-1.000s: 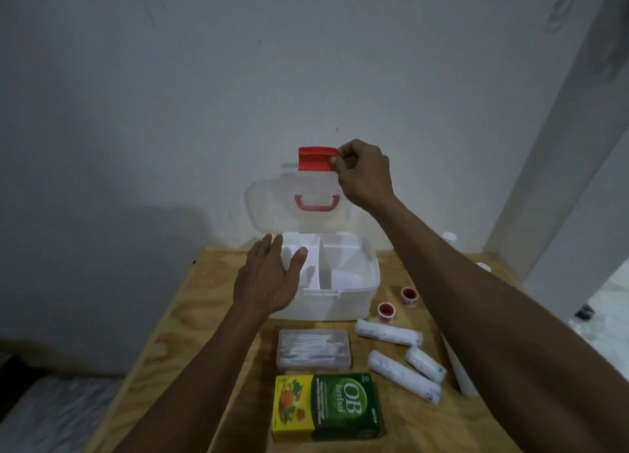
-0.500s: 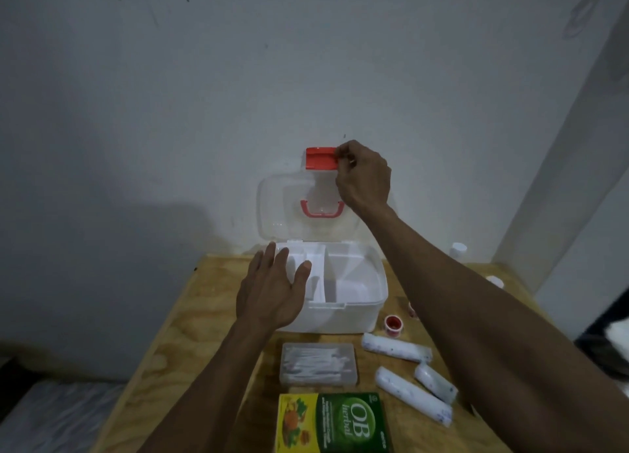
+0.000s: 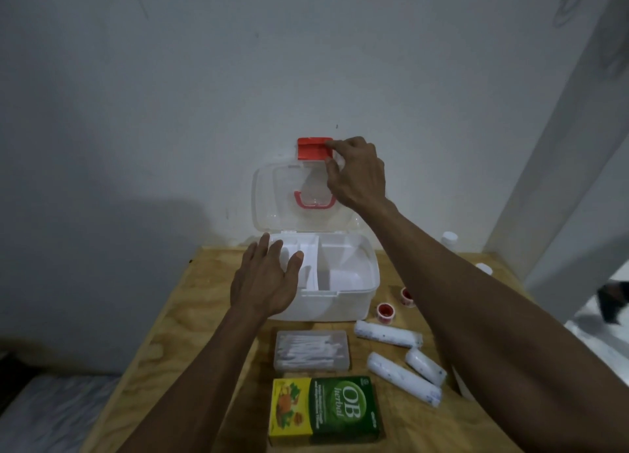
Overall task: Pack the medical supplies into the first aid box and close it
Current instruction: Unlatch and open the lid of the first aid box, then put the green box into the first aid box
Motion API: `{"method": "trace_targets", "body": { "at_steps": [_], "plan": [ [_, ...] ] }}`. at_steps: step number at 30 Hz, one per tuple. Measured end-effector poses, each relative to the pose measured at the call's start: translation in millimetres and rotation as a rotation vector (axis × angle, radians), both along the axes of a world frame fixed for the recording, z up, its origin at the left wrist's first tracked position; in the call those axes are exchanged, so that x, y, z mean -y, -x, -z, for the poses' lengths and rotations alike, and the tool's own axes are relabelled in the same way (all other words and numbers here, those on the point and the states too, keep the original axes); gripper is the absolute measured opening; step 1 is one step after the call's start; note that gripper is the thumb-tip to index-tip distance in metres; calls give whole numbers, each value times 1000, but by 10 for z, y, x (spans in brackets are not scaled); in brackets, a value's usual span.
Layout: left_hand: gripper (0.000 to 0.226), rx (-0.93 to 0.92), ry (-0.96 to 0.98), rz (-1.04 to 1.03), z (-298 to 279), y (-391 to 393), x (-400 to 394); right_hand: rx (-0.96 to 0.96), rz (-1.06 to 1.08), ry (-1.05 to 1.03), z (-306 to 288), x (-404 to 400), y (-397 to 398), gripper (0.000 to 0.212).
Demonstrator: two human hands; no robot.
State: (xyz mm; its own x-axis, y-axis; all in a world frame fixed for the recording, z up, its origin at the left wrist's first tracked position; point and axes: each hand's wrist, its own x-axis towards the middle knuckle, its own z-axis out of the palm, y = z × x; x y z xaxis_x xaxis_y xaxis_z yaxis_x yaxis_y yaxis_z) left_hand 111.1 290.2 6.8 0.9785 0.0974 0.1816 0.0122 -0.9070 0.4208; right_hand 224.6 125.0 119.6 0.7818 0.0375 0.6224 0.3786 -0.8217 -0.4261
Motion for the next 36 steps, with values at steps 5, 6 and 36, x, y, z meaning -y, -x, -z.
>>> {"method": "trace_targets", "body": {
  "at_steps": [5,6,36],
  "plan": [
    [71,-4,-12,-1,5,-9,-2,-3,-4,-7,-11,47,86,42],
    [70,-2,-9,-1,0,-12,-3,3,-8,-19,-14,62,130,42],
    [61,11,-32,13,-89,55,40,-614,-592,34,1155,653,2473,68]
  ]
}}
